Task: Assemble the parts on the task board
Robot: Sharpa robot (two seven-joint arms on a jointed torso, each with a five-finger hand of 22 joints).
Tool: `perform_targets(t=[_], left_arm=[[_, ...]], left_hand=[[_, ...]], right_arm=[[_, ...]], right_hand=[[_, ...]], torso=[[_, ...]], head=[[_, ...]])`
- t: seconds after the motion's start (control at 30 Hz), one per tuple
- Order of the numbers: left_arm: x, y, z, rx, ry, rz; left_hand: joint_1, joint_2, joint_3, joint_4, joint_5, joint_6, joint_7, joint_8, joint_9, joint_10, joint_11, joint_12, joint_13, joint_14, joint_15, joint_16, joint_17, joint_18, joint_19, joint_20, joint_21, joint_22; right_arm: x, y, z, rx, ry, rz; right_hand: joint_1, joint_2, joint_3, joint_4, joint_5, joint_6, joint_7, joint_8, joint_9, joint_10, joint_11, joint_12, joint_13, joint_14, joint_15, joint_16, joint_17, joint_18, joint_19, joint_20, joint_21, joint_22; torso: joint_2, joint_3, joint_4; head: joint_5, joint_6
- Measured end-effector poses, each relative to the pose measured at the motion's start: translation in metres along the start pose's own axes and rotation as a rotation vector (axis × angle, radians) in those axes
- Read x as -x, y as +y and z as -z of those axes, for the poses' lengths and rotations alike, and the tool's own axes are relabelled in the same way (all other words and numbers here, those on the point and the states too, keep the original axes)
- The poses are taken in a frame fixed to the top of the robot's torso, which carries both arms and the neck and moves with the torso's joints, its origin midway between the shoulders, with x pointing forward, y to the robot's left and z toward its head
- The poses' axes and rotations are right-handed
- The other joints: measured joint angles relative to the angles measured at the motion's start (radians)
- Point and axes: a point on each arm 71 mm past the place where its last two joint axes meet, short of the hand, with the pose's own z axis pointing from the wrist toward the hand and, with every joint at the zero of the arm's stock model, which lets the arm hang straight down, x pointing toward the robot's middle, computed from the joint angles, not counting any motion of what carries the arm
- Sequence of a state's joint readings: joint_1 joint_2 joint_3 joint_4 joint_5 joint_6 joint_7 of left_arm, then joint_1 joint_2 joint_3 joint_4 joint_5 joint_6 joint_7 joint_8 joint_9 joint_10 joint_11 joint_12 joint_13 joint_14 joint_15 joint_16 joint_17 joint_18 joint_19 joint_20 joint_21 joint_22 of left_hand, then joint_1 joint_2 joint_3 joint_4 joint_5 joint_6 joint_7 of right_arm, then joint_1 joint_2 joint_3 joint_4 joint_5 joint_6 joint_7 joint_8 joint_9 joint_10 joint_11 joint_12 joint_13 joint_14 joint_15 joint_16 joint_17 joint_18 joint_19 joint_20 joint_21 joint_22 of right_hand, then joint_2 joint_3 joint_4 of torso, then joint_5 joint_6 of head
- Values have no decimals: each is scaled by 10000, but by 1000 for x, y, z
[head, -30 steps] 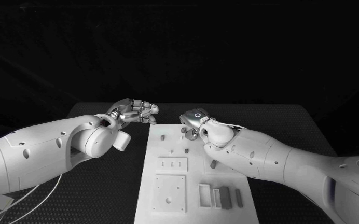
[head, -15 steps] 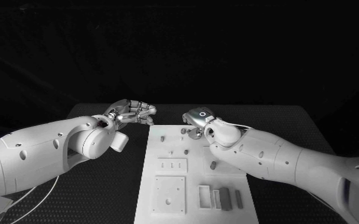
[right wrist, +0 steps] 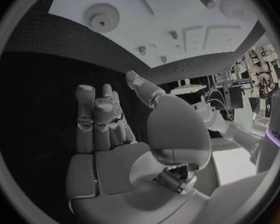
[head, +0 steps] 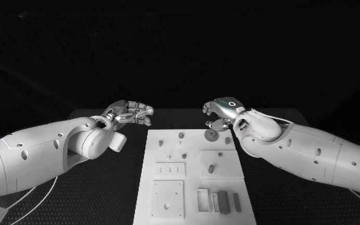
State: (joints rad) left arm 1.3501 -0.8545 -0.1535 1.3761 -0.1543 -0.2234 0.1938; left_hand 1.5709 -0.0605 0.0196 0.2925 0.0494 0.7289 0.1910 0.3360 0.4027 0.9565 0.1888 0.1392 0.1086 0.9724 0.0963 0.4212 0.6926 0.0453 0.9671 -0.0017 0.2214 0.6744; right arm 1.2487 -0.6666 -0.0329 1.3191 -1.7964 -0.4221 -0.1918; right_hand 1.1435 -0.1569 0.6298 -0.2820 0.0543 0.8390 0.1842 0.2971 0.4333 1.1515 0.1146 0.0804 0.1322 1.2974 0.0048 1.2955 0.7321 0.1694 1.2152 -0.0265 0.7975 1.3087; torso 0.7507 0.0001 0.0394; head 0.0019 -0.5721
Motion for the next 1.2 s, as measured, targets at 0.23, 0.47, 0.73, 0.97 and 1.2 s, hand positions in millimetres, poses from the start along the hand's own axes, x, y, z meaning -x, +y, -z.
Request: perform_targets(t=[0.23, 0.47, 0.73, 0.97, 1.2], left_arm=[[5, 1, -2, -34, -126, -39], [5, 1, -3, -75, -112, -41], [6, 1, -3, -89, -107, -45], [7, 2, -4, -74, -126, -49], [7, 3, -4, -68, -110, -46]], left_hand=[[-40, 40, 0, 0, 0, 72, 2, 0, 1, 103, -31, 39, 24, 0, 1, -41, 45, 0, 0, 0, 2, 10], [-40, 40, 0, 0, 0, 72, 1, 0, 1, 139, -67, 39, 23, -1, 1, -41, 51, -2, 0, 1, 2, 9], [-40, 40, 0, 0, 0, 72, 1, 0, 1, 139, -67, 39, 22, -2, 1, -40, 61, -10, -1, 1, -37, 8], [-40, 40, 0, 0, 0, 71, 1, 0, 2, 139, -68, 38, 21, -2, 1, -77, 66, -29, -1, 1, -38, 17], [-40, 40, 0, 0, 0, 71, 1, 0, 2, 139, -68, 38, 21, -2, 1, -77, 75, -75, -1, 1, -38, 16]], right_arm=[[4, -17, 20, -113, 425, -208], [-3, -39, 32, -212, 998, -263], [-23, -69, 44, -399, 1613, -285], [-44, -76, 49, -420, 1996, -520], [-44, -79, 48, -426, 1892, -611]], right_hand=[[-184, -184, 31, 124, 0, 0, 0, -1, -1, 49, -23, 0, 0, 14, -14, 0, -52, 0, 18, 14, -38, 0], [-256, -345, 96, 233, 0, -83, -84, -1, -6, 191, -59, 0, 52, -22, -53, 36, -129, 0, 18, 15, -93, 0], [-313, -581, 91, 351, 0, -237, -236, -2, -20, 274, -122, 77, 141, -33, -97, 36, -203, 1, 19, 16, -133, 0], [-390, -658, 82, 468, 0, -290, -288, -2, -20, 372, -131, 93, 214, -39, -139, 36, -234, 1, 35, 33, -133, 0], [-390, -658, 82, 468, 0, -290, -288, -3, -19, 371, -131, 92, 238, -38, -139, 36, -246, 2, 35, 34, -173, 0]], torso=[[-118, 39, -167], [-203, 101, -316], [-228, 115, -357], [-218, 120, -337], [-217, 109, -337]], head=[[58, 2], [87, -1], [22, -29], [7, -50], [29, -79]])
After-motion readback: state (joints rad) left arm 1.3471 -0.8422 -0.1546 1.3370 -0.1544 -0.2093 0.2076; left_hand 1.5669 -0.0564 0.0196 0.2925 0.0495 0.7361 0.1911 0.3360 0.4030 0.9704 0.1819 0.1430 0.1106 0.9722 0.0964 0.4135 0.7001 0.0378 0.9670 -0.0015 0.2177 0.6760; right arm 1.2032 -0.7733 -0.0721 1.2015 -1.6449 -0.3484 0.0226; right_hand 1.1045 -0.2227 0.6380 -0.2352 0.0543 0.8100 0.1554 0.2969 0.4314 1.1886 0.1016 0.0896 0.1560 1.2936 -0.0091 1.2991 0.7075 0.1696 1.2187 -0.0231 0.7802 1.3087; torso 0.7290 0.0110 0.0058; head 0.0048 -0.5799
